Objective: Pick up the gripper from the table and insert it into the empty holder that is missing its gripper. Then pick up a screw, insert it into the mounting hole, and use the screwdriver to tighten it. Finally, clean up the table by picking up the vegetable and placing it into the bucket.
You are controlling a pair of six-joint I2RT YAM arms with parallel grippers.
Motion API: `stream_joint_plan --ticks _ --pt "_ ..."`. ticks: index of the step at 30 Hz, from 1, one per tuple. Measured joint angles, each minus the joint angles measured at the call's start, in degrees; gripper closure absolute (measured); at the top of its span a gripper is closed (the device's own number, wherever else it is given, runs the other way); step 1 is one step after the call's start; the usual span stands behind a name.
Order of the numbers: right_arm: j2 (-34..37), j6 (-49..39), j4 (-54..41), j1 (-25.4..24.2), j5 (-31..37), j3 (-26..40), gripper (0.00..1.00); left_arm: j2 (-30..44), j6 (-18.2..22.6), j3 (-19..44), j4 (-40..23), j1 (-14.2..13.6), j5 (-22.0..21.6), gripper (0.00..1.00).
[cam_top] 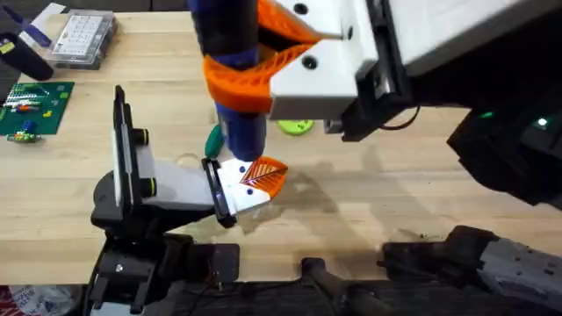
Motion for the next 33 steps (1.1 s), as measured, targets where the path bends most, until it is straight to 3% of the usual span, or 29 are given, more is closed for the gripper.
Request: stream_joint_plan --ticks 33 --pt "5.58 -5.25 0.86 2.36 -1.89 0.00 0.945 0.00 0.00 0.00 -0.01 0.00 0.10 0.992"
